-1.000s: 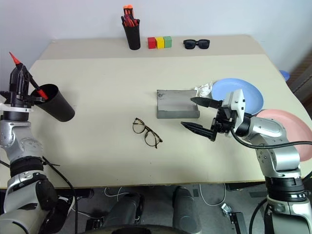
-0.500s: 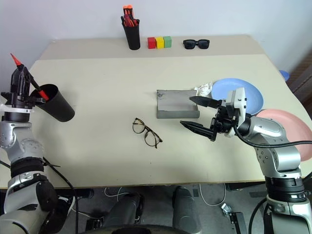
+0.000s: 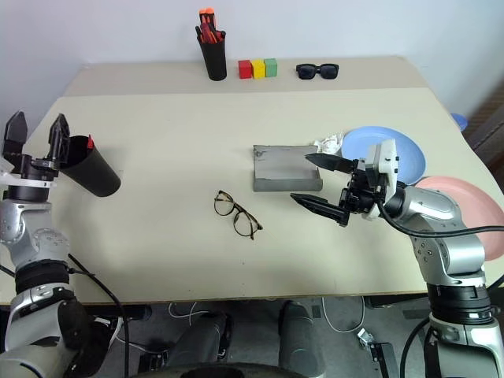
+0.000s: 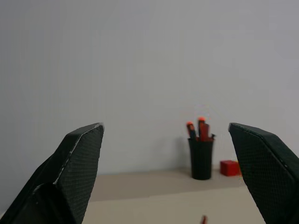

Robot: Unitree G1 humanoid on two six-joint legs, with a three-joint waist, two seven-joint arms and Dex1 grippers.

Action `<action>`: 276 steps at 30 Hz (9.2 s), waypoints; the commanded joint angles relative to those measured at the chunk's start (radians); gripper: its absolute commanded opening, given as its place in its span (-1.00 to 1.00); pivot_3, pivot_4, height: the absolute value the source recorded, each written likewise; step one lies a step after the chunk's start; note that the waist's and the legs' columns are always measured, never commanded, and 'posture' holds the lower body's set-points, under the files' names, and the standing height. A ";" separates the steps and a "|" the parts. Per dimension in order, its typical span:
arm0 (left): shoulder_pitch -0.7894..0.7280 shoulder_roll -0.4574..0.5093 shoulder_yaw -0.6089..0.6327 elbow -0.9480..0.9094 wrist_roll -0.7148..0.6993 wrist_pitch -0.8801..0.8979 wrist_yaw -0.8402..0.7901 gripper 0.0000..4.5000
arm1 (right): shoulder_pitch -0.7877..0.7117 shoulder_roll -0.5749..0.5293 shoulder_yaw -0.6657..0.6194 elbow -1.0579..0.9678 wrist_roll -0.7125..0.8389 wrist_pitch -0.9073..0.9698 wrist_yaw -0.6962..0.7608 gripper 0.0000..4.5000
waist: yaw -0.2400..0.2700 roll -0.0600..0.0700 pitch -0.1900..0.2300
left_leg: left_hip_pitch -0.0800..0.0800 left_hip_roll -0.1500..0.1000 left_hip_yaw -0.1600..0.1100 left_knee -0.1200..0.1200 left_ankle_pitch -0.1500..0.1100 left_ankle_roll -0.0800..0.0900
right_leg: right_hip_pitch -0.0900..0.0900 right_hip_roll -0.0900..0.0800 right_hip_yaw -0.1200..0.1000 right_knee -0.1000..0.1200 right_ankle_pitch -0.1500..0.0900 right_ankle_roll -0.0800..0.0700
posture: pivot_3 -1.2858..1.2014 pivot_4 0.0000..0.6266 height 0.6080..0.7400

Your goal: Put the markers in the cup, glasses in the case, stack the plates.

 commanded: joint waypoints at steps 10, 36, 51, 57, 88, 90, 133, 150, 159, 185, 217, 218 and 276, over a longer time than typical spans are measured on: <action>0.103 0.171 -0.180 -0.510 -0.214 0.642 -0.101 0.98 | -0.031 -0.014 -0.032 0.011 -0.053 -0.035 -0.040 1.00 | -0.002 0.000 0.000 | 0.000 0.000 0.000 0.000 0.000 0.000 | 0.000 0.000 0.000 0.000 0.000 0.000 | 0.03 -0.52 1.00; 0.067 0.393 -0.314 -0.527 -0.204 1.036 -0.389 0.98 | -0.092 -0.039 0.009 -0.033 -0.232 0.155 -0.303 1.00 | -0.006 0.001 0.001 | -0.001 0.001 0.000 -0.003 0.000 0.000 | -0.002 0.001 0.000 -0.001 -0.001 -0.001 | 0.03 -0.52 1.00; 0.038 0.272 -0.346 -0.574 -0.150 0.978 -0.309 0.98 | -0.144 0.012 0.071 0.085 -0.271 0.034 -0.207 1.00 | -0.003 0.001 0.001 | 0.000 0.001 0.000 -0.003 0.000 0.000 | -0.002 0.001 0.000 -0.001 0.000 0.000 | 0.03 -0.52 1.00; -0.207 0.057 -0.526 -0.371 0.052 0.840 -0.218 0.98 | -0.097 0.019 -0.009 0.086 -0.175 -0.026 -0.106 1.00 | 0.025 0.000 0.001 | 0.000 -0.001 -0.001 0.000 0.000 0.000 | 0.001 0.000 0.000 -0.002 0.000 0.000 | 0.03 -0.52 1.00; -0.702 -0.379 -0.847 0.569 0.621 0.405 -0.342 -0.99 | 0.150 -0.011 -0.116 -0.153 -0.103 0.032 -0.236 1.00 | 0.002 0.000 0.001 | -0.002 -0.002 0.001 0.000 -0.002 0.004 | 0.004 0.000 0.000 -0.011 0.003 0.006 | 0.03 -0.52 1.00; -0.707 -0.364 -0.841 0.573 0.626 0.402 -0.342 -0.99 | 0.145 -0.010 -0.112 -0.148 -0.106 0.030 -0.237 1.00 | -0.001 0.000 0.001 | -0.002 -0.002 0.001 0.000 -0.002 0.004 | 0.004 0.000 0.000 -0.011 0.003 0.006 | 0.03 -0.52 1.00; -0.752 -0.033 -0.640 0.690 0.586 0.143 -0.773 0.99 | 0.009 0.035 0.031 -0.169 -0.149 0.106 -0.322 1.00 | -0.005 0.000 0.001 | -0.002 -0.002 0.001 0.001 -0.002 0.004 | 0.003 0.000 0.000 -0.010 0.003 0.006 | 0.03 -0.52 1.00; -0.148 0.215 -0.474 -0.413 0.094 0.947 -0.667 0.99 | -0.372 0.136 0.381 -0.329 -0.284 0.701 -0.613 1.00 | -0.006 0.001 0.000 | -0.014 -0.001 -0.002 0.007 -0.001 0.003 | -0.010 0.001 0.001 0.003 0.004 0.004 | 0.03 -0.52 1.00; 0.110 0.269 -0.308 -0.686 -0.087 1.091 -0.539 0.99 | -0.538 0.246 0.422 -0.243 -0.267 1.139 -0.673 1.00 | -0.009 0.001 0.000 | -0.016 -0.001 -0.002 0.009 -0.001 0.003 | -0.012 0.001 0.000 0.002 0.004 0.003 | 0.03 -0.52 1.00; 0.311 0.330 -0.231 -0.799 -0.156 1.000 -0.475 1.00 | -0.515 0.498 0.344 -0.111 -0.252 1.274 -0.820 -0.03 | -0.010 0.002 0.000 | -0.016 0.000 -0.001 0.009 -0.001 0.002 | -0.013 0.002 0.000 0.002 0.007 0.000 | 0.03 -0.52 1.00; 0.310 0.323 -0.256 -0.809 -0.150 0.961 -0.454 1.00 | -0.465 0.501 0.449 -0.079 -0.245 1.260 -0.844 -0.99 | -0.010 0.003 -0.001 | -0.016 0.000 -0.001 0.009 -0.001 0.003 | -0.013 0.003 0.000 0.001 0.007 0.000 | 0.03 -0.52 1.00; 0.310 0.322 -0.257 -0.808 -0.150 0.960 -0.453 1.00 | -0.467 0.502 0.444 -0.076 -0.246 1.259 -0.843 -0.99 | -0.010 0.003 -0.001 | -0.015 0.001 -0.001 0.009 -0.001 0.003 | -0.012 0.003 0.000 0.001 0.007 0.000 | 0.03 -0.52 1.00; 0.279 0.274 -0.321 -0.811 -0.160 0.919 -0.380 1.00 | -0.563 0.372 0.594 0.455 -0.807 -0.142 -0.224 -0.99 | -0.033 0.004 0.001 | -0.017 0.003 -0.001 0.007 -0.001 0.001 | -0.015 0.006 0.001 0.000 0.008 -0.002 | 0.03 -0.52 1.00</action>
